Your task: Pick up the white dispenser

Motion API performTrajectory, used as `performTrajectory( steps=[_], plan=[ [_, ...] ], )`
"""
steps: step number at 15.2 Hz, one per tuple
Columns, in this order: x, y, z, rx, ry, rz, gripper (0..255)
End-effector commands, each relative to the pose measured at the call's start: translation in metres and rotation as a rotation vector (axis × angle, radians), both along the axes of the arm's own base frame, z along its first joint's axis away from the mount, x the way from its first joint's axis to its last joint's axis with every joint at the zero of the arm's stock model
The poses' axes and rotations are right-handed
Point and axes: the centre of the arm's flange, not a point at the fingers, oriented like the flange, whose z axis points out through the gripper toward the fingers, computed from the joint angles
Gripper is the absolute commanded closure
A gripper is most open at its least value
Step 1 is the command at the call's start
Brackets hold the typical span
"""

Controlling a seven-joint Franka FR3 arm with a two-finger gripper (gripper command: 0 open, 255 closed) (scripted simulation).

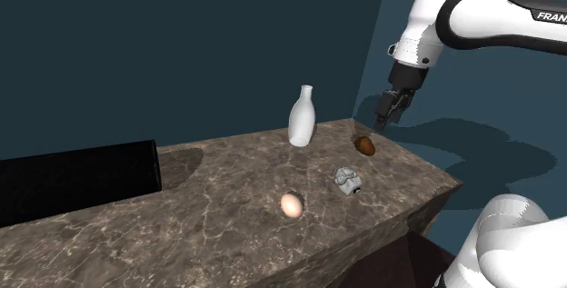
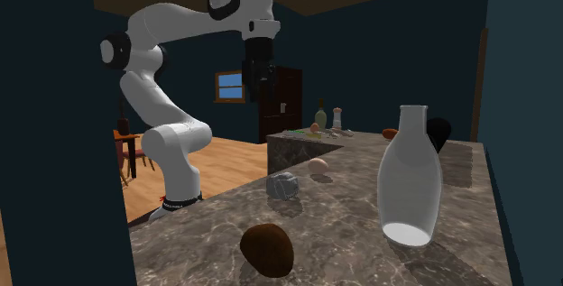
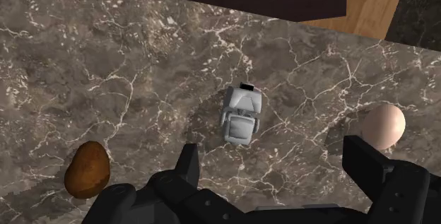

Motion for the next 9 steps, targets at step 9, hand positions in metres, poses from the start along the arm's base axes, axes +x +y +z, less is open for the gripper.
performTrajectory(
  steps=[9],
  plan=[
    [0.045,-0.004,-0.098,-0.008,0.04,0.015,0]
  ],
)
